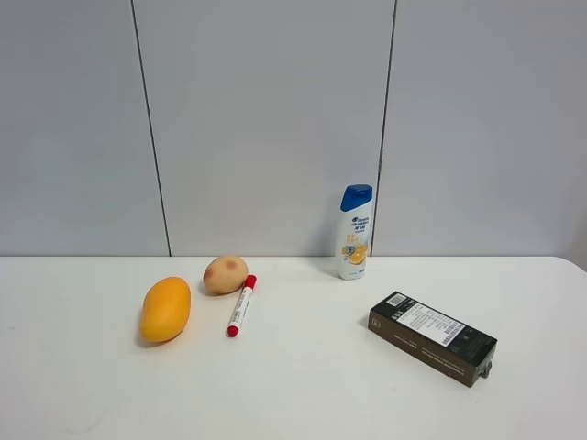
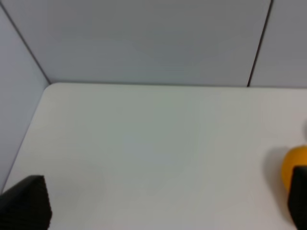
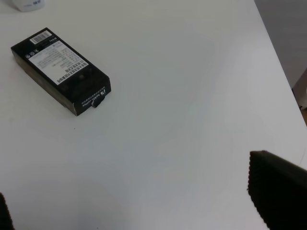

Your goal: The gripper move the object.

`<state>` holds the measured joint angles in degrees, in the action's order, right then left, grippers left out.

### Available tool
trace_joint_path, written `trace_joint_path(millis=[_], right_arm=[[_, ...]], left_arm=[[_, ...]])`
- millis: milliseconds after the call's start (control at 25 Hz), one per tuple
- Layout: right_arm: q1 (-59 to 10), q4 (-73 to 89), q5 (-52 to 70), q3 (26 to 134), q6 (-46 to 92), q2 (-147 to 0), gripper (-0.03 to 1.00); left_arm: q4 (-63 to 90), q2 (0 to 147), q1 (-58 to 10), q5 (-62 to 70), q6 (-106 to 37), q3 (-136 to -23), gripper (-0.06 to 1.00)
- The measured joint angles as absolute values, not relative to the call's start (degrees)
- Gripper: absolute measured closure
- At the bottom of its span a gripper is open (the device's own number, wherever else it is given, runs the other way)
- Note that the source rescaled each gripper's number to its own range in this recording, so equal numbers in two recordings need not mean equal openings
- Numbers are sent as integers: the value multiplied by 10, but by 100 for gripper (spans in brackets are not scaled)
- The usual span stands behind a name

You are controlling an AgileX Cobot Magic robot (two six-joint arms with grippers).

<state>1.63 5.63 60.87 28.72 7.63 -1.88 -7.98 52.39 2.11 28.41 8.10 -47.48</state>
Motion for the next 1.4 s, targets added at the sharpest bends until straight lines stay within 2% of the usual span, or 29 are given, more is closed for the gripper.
trace_joint_path(millis=[200, 480, 720, 1160, 1400], right_arm=[[16, 56, 609, 287, 76, -19, -3], [16, 56, 609, 287, 76, -19, -3], [16, 56, 609, 287, 76, -19, -3], [16, 56, 609, 287, 76, -19, -3], [16, 56, 609, 287, 76, -19, -3]], left_arm=[[-80, 363, 21, 334, 79, -407, -6], [-76, 180, 21, 512, 79, -403, -6], [-98, 72, 21, 615, 79, -400, -6], [-84, 33, 21, 636, 73, -398, -6], [-23, 28, 21, 631, 33, -336, -6]])
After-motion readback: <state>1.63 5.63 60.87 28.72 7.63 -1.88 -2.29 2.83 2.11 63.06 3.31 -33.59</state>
